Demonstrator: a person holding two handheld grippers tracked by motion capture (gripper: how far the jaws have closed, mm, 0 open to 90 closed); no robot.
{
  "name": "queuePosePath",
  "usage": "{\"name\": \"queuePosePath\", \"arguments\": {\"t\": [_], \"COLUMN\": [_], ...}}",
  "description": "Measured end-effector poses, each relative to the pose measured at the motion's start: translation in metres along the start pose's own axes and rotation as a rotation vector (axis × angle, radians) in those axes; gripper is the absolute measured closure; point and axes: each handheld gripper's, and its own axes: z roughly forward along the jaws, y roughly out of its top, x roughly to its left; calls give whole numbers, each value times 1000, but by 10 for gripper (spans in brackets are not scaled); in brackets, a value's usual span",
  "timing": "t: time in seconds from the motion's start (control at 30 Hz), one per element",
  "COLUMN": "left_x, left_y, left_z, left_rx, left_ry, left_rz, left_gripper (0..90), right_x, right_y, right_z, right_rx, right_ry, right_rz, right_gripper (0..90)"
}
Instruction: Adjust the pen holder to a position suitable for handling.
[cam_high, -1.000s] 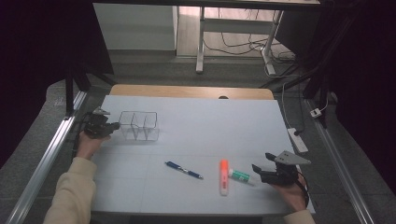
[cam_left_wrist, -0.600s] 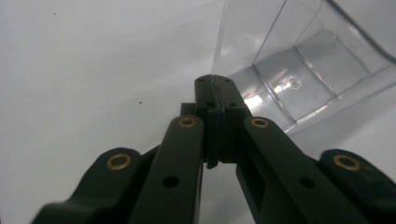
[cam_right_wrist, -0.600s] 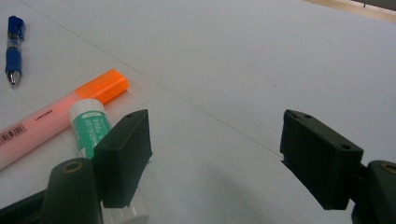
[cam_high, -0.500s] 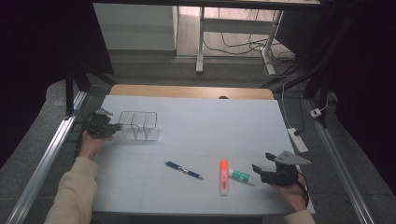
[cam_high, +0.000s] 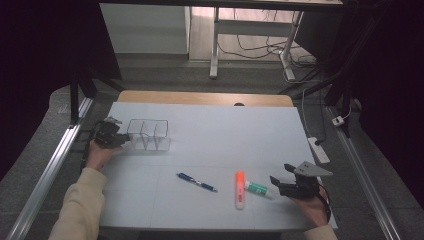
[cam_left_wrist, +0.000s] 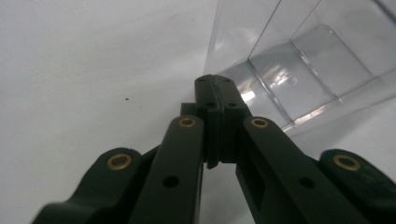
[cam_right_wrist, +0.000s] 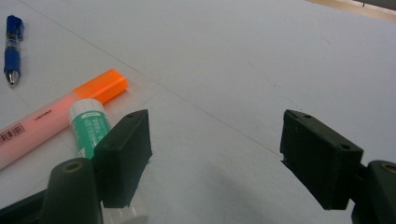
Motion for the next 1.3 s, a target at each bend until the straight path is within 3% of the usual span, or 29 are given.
{"name": "queuePosePath", "arguments": {"t": [0.3, 0.67, 0.87, 1.3], "left_x": [-12, -36, -45, -71], "left_y": [6, 12, 15, 26], "left_z": [8, 13, 18, 31], "left_rx": [21, 47, 46, 49], "left_ry": [-28, -79, -121, -149], "left_rz": [23, 52, 42, 91], "left_gripper": [887, 887, 886, 886], "right_x": [0, 0, 1, 1], "right_y": [0, 1, 1, 2], "right_z": [0, -1, -1, 0], "right_rx": [4, -2, 1, -1], "right_ry": [-2, 0, 0, 1], "right_rz": [-1, -1, -4, -3], "right_gripper": [244, 244, 244, 244]}}
